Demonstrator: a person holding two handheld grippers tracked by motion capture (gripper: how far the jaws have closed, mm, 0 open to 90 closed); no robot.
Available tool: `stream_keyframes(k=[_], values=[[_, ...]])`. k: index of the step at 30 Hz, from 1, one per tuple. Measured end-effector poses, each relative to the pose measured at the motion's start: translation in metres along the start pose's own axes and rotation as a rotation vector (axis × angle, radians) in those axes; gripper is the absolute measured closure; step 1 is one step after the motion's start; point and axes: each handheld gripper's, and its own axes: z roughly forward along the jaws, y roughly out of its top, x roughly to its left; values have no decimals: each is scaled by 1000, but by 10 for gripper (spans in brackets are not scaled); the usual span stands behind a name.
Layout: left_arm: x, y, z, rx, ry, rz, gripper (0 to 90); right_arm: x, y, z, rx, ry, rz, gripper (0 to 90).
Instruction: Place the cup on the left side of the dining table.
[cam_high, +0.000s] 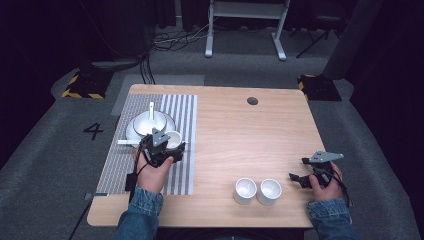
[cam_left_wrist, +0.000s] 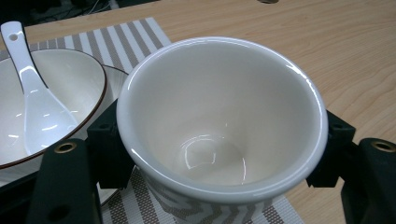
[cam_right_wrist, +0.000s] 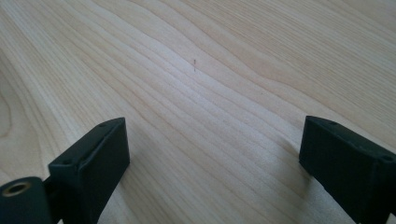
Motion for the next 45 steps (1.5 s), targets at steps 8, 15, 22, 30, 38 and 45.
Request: stream_keyframes(k=[8, 15, 22, 30, 38, 45], values=[[5, -6, 9, 63, 21, 12, 266, 0, 0, 0, 0, 0, 0, 84], [9, -14, 19, 106, 25, -5, 266, 0, 0, 0, 0, 0, 0, 84], [9, -18, 28, 116, 32, 4, 266, 0, 0, 0, 0, 0, 0, 84], [10, -21, 33, 139, 28, 6, 267, 0, 0, 0, 0, 0, 0, 84], [9, -23, 36, 158, 30, 11, 266, 0, 0, 0, 0, 0, 0, 85], [10, -24, 35, 173, 26, -3, 265, 0, 0, 0, 0, 0, 0, 85]])
